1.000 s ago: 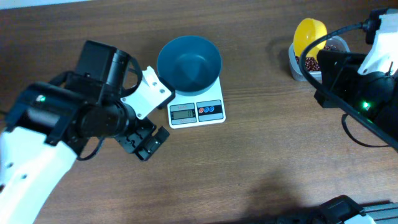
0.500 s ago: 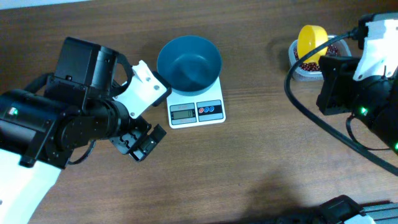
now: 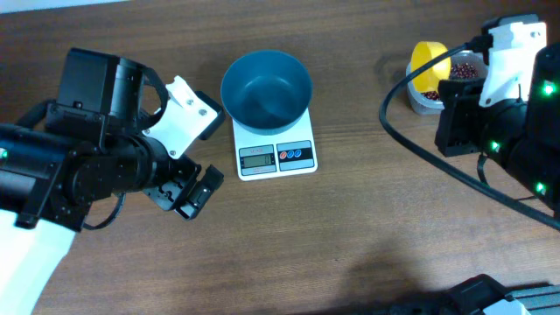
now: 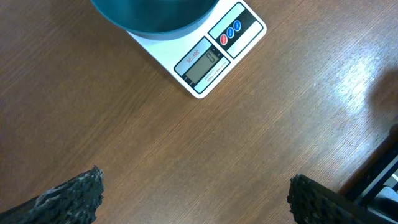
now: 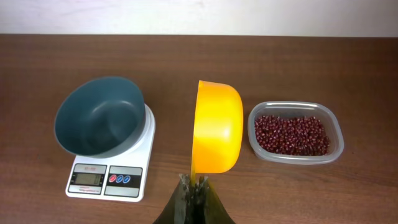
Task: Scoop item into bowl and weigh 50g on scale
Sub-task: 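Move the right gripper with the yellow scoop over the bean tub, then lower the scoop into the red beans with the right gripper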
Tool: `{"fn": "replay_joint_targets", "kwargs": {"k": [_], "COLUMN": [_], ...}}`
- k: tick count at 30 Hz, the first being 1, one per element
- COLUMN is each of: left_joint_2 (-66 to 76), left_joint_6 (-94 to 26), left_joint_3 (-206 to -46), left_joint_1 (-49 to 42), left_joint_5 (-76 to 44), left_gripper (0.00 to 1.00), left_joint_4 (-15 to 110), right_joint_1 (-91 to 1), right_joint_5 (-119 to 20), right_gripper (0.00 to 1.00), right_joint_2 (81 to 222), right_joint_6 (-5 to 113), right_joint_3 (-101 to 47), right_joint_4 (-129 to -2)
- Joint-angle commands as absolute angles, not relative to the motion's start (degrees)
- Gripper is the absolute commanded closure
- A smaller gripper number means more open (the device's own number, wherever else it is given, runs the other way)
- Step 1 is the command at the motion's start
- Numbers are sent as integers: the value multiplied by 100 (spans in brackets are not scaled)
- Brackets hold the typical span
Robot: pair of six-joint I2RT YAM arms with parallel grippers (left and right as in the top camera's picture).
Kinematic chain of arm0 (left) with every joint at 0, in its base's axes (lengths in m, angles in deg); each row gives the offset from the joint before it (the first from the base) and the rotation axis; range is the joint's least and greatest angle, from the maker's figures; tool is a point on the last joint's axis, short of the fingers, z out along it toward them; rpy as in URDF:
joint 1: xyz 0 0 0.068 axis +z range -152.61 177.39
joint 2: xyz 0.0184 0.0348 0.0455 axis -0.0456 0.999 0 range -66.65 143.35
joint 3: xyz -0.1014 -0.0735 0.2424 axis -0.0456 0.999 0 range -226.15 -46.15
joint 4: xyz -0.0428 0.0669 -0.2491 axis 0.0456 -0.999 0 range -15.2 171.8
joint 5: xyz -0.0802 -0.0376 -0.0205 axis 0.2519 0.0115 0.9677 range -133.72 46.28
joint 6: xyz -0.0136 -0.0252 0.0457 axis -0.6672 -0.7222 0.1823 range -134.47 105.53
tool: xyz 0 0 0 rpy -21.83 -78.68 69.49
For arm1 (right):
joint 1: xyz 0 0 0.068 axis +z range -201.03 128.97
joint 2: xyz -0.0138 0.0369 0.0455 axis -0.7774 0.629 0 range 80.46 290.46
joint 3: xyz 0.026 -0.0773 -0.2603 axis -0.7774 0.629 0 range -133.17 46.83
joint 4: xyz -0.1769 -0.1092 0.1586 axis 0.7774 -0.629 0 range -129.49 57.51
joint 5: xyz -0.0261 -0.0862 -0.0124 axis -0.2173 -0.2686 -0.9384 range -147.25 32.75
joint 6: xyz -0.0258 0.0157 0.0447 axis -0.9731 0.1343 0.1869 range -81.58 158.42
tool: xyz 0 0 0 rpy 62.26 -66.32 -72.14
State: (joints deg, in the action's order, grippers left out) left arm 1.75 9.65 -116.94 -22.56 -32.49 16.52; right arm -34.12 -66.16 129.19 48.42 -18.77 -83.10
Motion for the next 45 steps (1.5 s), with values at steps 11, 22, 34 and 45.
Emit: {"fn": "replay_joint_targets", "kwargs": {"k": [11, 22, 34, 45], "left_joint_2": [142, 142, 142, 142], "left_joint_6": [873, 873, 873, 873], "left_joint_3": [-11779, -11777, -11777, -11779], "left_joint_1": [-2232, -2232, -2232, -2232], "left_joint_5": [-3125, -3125, -3125, -3125], "left_gripper": [1, 1, 1, 1], "left_joint_4": [1696, 1698, 1696, 1696], "right_joint_1": [-3851, -4704, -4706, -5416], "right_joint_5": [-6690, -6690, -6743, -7647], "right_gripper": [96, 96, 96, 96], "right_joint_2": [13839, 14438, 14886, 16442], "right_joint_6": [4459, 4182, 5008, 2796], "right_joint_3": [-3003, -3066, -3254, -3687], "right_joint_4": [-9344, -9646, -9235, -9353]}}
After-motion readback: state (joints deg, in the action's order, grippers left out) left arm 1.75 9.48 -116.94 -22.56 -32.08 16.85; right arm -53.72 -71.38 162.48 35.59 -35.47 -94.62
